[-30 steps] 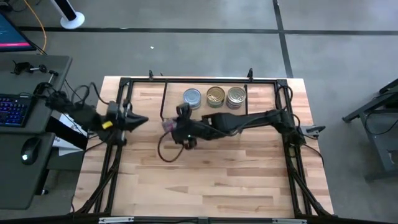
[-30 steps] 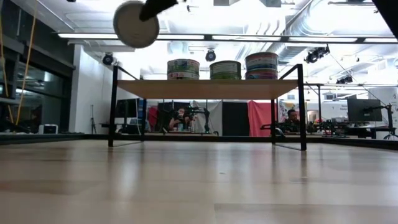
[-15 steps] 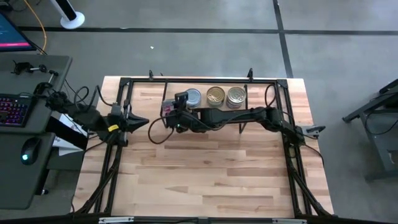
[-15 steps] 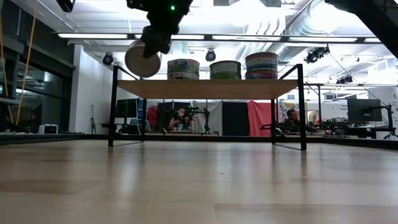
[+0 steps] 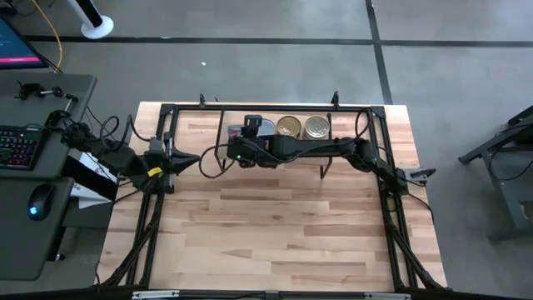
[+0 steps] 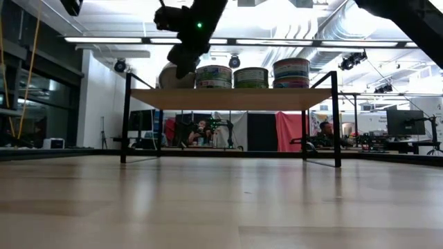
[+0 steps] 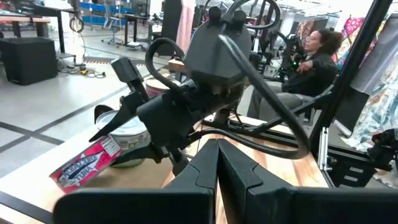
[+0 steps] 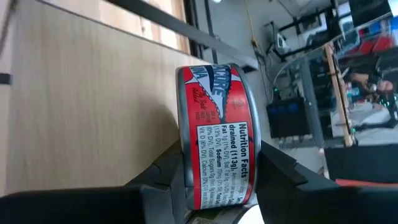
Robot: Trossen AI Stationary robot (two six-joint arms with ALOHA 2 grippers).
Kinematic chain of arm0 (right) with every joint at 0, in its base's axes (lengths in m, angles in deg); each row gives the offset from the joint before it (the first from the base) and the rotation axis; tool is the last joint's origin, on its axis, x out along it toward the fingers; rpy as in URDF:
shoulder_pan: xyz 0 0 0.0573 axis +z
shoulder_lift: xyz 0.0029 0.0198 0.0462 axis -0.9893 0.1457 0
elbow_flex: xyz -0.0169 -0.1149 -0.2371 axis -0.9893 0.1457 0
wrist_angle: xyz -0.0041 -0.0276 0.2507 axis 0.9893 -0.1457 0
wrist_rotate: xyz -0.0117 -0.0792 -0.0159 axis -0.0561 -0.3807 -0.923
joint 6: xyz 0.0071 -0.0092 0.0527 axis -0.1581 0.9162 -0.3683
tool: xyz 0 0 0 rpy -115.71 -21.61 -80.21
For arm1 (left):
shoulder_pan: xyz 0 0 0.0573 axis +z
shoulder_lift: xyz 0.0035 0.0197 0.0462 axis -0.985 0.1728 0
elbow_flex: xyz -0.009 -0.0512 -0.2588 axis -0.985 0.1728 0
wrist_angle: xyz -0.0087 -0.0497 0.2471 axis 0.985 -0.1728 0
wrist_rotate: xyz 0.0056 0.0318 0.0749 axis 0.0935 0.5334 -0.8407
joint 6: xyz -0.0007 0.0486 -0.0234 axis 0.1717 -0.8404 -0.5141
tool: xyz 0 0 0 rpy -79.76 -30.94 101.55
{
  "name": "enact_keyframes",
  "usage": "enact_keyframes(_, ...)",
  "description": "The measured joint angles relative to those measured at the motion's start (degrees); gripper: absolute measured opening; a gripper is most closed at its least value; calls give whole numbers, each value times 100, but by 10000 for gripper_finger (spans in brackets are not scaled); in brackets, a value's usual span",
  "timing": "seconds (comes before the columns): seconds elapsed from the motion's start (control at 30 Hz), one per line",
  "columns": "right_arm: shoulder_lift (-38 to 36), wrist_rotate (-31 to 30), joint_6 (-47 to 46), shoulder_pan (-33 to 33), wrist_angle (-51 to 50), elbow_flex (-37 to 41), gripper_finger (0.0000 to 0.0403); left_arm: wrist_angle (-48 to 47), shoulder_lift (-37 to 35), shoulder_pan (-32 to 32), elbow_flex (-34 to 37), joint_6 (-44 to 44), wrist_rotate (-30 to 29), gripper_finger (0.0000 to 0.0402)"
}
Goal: Stack canned seafood by type on shelf
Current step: Put the red tuna can on the shelf
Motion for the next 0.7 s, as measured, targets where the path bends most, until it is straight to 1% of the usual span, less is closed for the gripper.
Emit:
enact_keyframes(0.1,0,-68,-210,-12,-198,-2,119,0,0,0,0,-2,-14,0)
enact_keyframes(0.2,0,-77,-217,-12,-88,-2,119,0,0,-2,0,-2,-111,0)
enact_keyframes(0.3,0,147,-189,31,156,-2,127,0,0,-2,0,-2,-220,0)
enact_keyframes(0.37,0,442,-242,68,180,-3,138,0,0,-2,0,-2,-235,0)
enact_keyframes(0.47,-7,723,-362,94,59,-11,155,2,0,-2,0,36,-237,0)
enact_keyframes(0.7,2,741,-525,-16,-322,-2,170,2,0,-2,0,48,-238,0)
